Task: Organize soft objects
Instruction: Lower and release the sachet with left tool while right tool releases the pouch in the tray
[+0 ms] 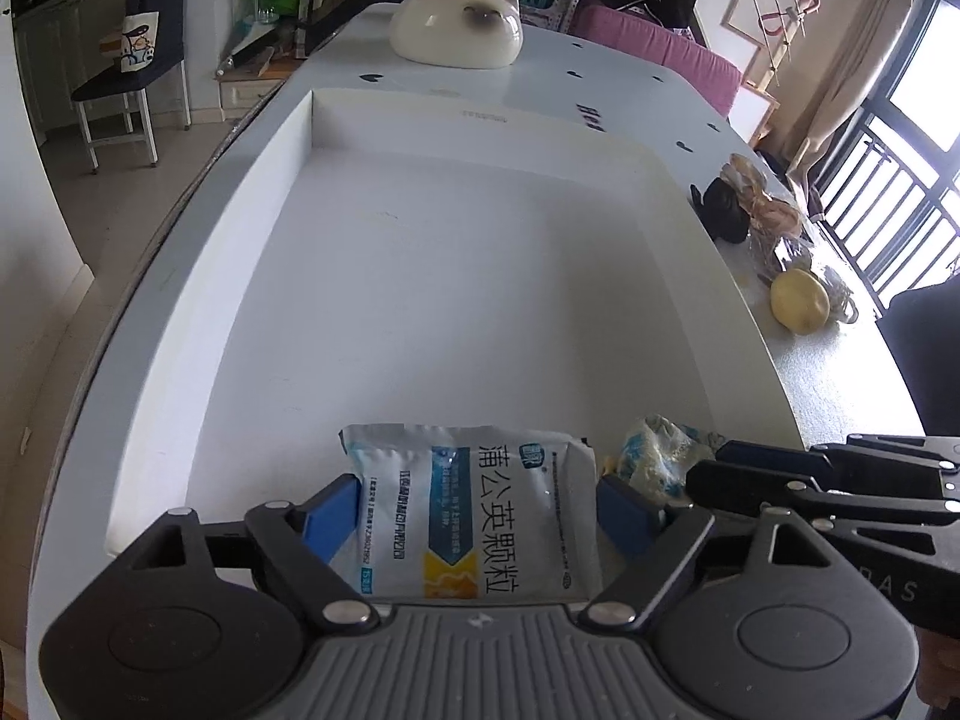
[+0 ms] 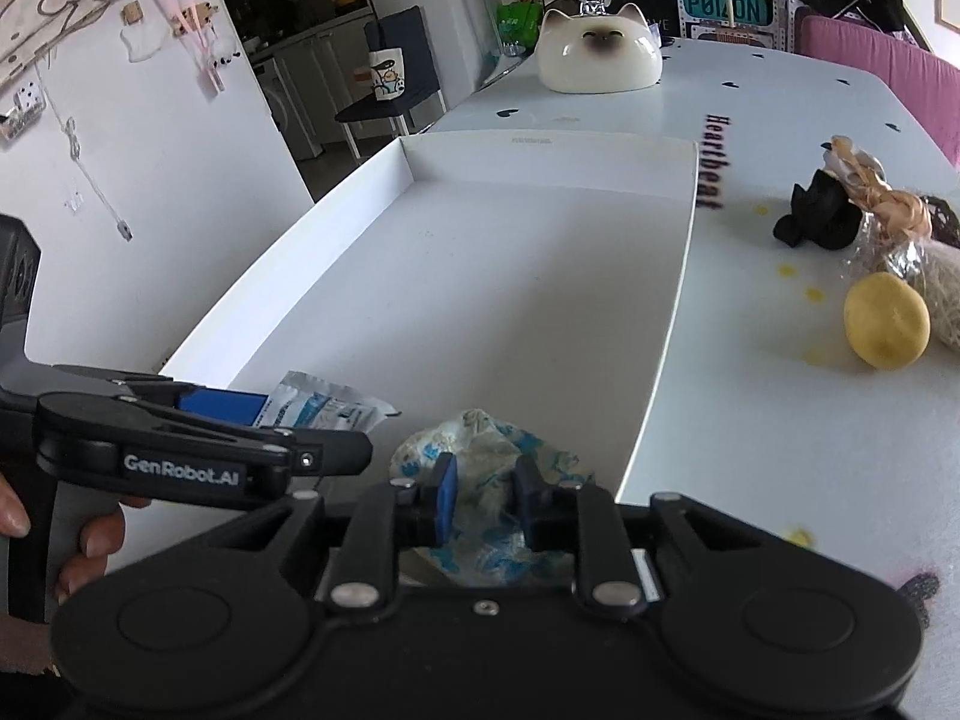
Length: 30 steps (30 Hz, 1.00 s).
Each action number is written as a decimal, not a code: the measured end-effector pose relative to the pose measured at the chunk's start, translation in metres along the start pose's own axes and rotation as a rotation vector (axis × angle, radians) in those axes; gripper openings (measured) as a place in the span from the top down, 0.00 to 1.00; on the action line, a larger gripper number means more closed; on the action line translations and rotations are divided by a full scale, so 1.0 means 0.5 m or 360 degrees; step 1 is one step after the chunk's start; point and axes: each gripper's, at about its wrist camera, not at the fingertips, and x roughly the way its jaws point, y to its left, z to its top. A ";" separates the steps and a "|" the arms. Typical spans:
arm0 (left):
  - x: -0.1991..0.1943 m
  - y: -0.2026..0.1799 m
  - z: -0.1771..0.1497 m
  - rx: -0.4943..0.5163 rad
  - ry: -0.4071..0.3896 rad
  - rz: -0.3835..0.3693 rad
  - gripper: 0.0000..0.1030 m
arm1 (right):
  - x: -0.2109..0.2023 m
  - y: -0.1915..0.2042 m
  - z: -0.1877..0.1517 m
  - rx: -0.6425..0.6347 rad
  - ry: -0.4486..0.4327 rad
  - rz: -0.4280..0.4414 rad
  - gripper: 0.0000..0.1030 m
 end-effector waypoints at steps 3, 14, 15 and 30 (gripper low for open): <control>-0.009 0.001 -0.002 0.0001 -0.0013 0.0009 0.07 | -0.001 -0.005 -0.002 0.0029 -0.0007 0.0017 0.75; -0.042 -0.008 0.003 0.0059 -0.0057 0.0020 0.05 | -0.062 0.017 -0.005 -0.0005 -0.0101 0.0045 0.57; -0.045 -0.009 0.003 0.0072 -0.0064 0.0025 0.05 | -0.069 0.017 -0.005 -0.0006 -0.0114 0.0043 0.57; -0.111 -0.029 0.004 0.0119 -0.0217 0.0022 0.02 | -0.143 0.000 -0.015 0.0041 -0.0255 -0.0170 0.23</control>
